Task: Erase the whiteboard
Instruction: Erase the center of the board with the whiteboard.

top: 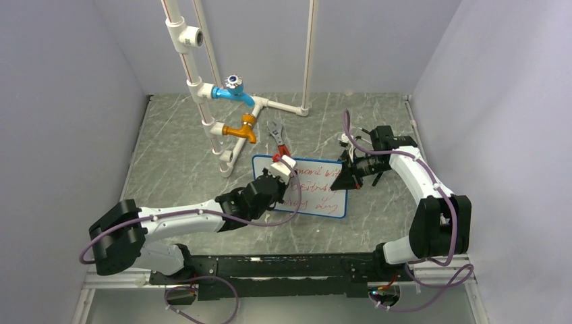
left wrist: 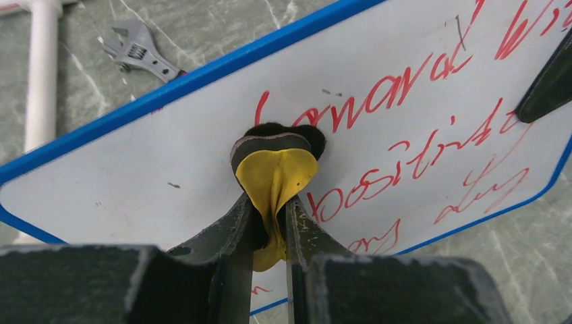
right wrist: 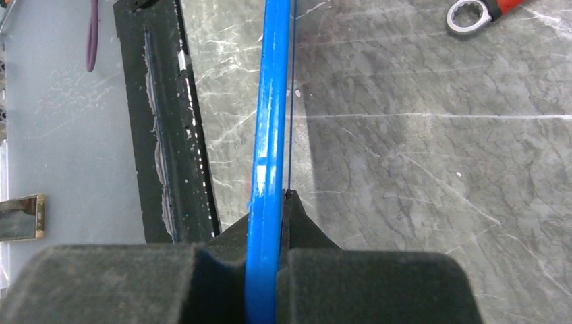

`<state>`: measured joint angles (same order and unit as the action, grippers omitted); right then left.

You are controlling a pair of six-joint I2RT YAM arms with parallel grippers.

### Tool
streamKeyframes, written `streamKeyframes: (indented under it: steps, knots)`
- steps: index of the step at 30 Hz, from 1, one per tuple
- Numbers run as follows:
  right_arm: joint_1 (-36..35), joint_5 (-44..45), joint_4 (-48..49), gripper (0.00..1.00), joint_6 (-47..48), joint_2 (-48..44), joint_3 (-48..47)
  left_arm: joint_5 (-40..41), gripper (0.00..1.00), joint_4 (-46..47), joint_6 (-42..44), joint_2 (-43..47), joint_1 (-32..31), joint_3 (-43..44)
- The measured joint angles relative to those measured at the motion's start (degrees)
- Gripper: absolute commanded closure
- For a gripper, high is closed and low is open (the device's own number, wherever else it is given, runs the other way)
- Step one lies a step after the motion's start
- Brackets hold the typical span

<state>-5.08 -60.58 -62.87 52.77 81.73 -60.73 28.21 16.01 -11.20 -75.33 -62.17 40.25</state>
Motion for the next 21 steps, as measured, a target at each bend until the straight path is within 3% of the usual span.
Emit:
streamKeyframes:
  steps: [9, 21]
  knots:
    - [0.0, 0.0, 1.14, 1.0, 0.02, 0.0, 0.0, 3.48, 1.0, -7.58, 4.59, -1.77, -0.15, 6.91]
    - [-0.13, 0.0, 0.92, 1.0, 0.13, 0.0, 0.0, 2.93, 1.0, -9.07, 4.46, 1.03, 1.86, 7.67]
